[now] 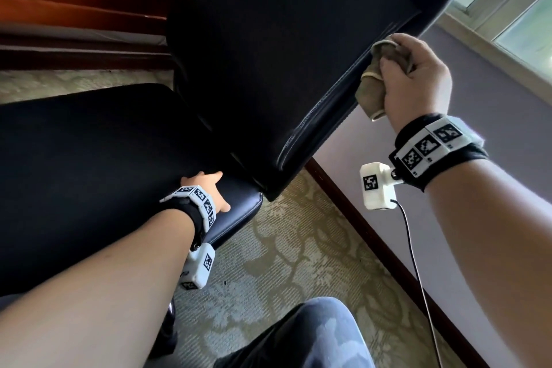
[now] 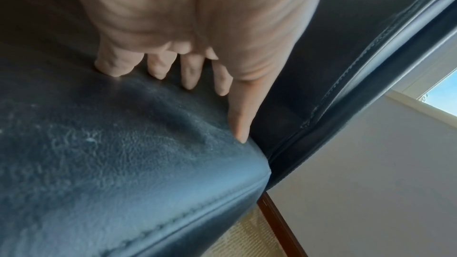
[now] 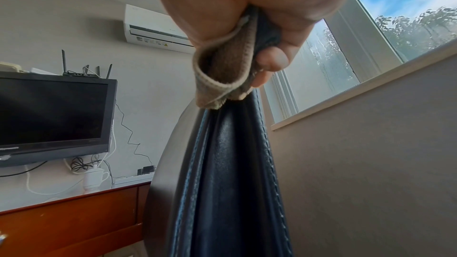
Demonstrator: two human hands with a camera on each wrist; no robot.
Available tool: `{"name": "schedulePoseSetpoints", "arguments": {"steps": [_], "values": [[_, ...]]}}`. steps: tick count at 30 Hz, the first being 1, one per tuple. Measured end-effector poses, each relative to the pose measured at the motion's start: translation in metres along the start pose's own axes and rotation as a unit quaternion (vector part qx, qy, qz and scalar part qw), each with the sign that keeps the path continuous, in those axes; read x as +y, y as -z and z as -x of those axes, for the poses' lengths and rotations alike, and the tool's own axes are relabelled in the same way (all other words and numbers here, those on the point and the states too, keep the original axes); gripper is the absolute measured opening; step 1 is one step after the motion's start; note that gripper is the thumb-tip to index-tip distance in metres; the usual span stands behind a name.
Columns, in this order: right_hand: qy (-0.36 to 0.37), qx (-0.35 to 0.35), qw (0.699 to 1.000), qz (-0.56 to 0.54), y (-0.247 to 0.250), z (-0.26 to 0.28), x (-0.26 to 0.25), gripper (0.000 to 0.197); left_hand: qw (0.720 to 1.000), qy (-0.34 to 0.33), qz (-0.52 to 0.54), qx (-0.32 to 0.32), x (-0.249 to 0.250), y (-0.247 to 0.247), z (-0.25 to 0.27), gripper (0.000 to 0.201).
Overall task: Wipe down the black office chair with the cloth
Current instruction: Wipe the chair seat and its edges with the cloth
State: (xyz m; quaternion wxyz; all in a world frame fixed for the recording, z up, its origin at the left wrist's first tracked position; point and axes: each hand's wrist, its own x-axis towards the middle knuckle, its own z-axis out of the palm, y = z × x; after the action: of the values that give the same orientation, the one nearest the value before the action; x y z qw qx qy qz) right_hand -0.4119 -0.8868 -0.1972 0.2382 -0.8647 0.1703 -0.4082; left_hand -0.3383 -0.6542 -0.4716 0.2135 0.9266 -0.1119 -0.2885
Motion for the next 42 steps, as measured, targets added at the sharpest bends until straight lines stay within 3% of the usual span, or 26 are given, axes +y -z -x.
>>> {"name": "schedulePoseSetpoints", "arguments": {"steps": [8, 15, 20, 26, 28, 31, 36, 40, 42], "values": [[0.070, 0.006, 0.991, 0.117, 0.009, -0.024, -0.017, 0.040, 0.996, 0.018, -0.083, -0.022, -0.003, -0.015, -0.010, 0.089], [0.110, -0.116, 0.957, 0.242, -0.011, -0.004, -0.014, 0.040, 0.992, -0.003, -0.128, -0.012, -0.010, -0.023, -0.014, 0.088], [0.090, -0.051, 0.960, 0.262, 0.012, -0.040, -0.019, 0.039, 0.989, 0.002, -0.148, -0.018, -0.011, -0.022, -0.015, 0.090], [0.163, -0.177, 0.923, 0.299, -0.018, 0.013, -0.012, 0.033, 0.990, 0.002, -0.140, -0.025, -0.013, -0.023, -0.018, 0.091], [0.163, -0.143, 0.929, 0.299, -0.008, -0.005, -0.015, 0.034, 0.989, 0.001, -0.145, -0.026, -0.012, -0.023, -0.018, 0.091], [0.085, -0.055, 0.959, 0.265, 0.010, -0.043, -0.015, 0.041, 0.989, 0.004, -0.146, -0.026, -0.013, -0.024, -0.021, 0.091], [0.158, -0.138, 0.935, 0.286, -0.010, -0.008, -0.012, 0.036, 0.990, 0.001, -0.141, -0.030, -0.016, -0.026, -0.026, 0.092], [0.108, -0.082, 0.950, 0.282, 0.001, -0.034, -0.009, 0.041, 0.989, 0.005, -0.144, -0.033, -0.015, -0.023, -0.024, 0.091], [0.111, -0.090, 0.951, 0.274, -0.005, -0.022, -0.008, 0.038, 0.989, 0.004, -0.147, -0.031, -0.014, -0.024, -0.024, 0.092]]}}
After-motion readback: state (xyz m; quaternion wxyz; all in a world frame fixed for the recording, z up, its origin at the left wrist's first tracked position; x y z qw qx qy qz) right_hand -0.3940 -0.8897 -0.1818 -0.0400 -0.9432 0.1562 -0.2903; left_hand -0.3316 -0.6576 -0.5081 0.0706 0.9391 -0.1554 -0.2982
